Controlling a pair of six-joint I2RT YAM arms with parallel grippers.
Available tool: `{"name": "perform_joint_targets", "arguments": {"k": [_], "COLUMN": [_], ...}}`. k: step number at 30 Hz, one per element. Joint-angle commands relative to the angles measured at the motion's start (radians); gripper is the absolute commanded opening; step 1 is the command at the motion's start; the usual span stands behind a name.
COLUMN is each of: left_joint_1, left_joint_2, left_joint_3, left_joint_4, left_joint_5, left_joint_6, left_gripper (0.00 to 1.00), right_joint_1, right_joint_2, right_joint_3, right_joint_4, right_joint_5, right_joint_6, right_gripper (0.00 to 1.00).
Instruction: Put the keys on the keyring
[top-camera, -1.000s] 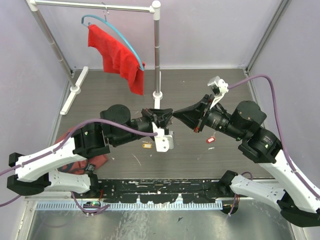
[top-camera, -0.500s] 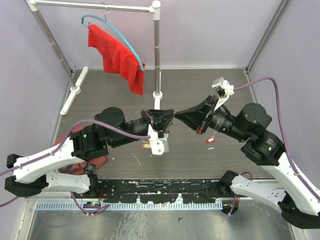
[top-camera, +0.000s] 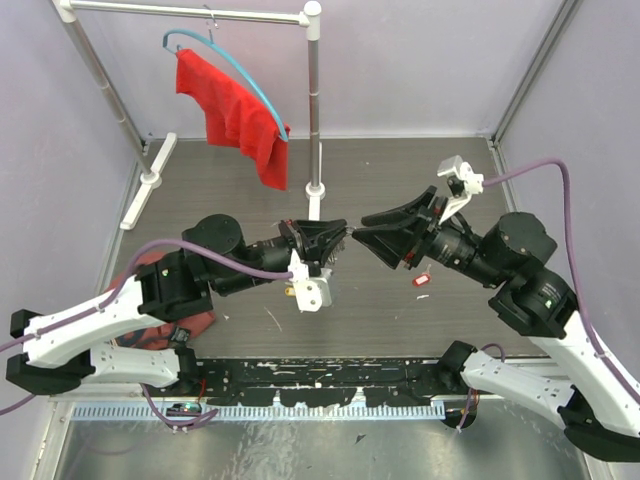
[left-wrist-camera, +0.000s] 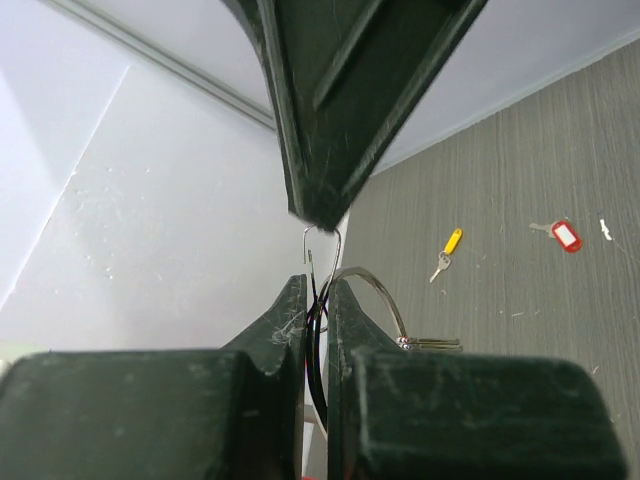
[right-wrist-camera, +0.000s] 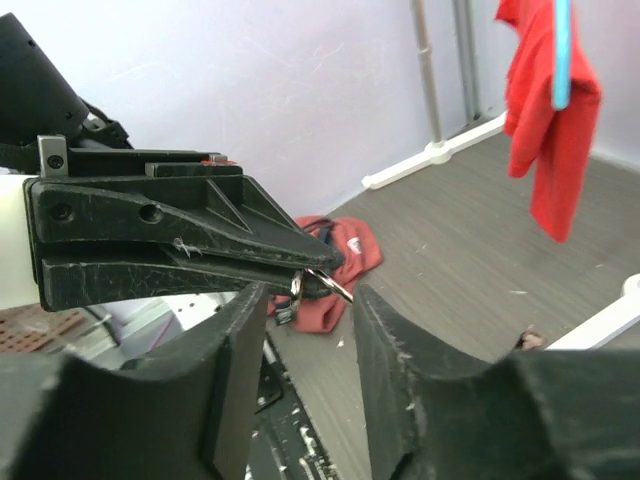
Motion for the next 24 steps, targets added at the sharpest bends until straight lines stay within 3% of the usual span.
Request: {"name": "perform_joint_targets", "arguments": {"k": [1, 16, 24], "left_joint_1": [-0.001, -0.001, -0.001], "left_joint_2": [-0.023, 0.089, 0.143], "left_joint_3": [0.011, 0.176, 0.225], "left_joint_4": [-0.014, -0.23, -0.301], "left_joint_5": [-0.027, -0.229, -0.313], "left_joint_6": [0.023, 0.03, 0.032], "left_gripper": [0.0, 0.0, 0.0], "right_joint_1": [0.0, 0.001, 0.0], "right_joint_2": [-0.057, -0.052, 0.055], "right_joint_3": [0.016, 0.051, 0.122], "right_joint_4": [0.05, -0.132, -0.267], "right_joint_5": [0.102, 0.526, 0.616], "right_joint_6": [-0.05, -0.064, -0.004], "right_gripper": [0.48, 0.5, 0.5]}}
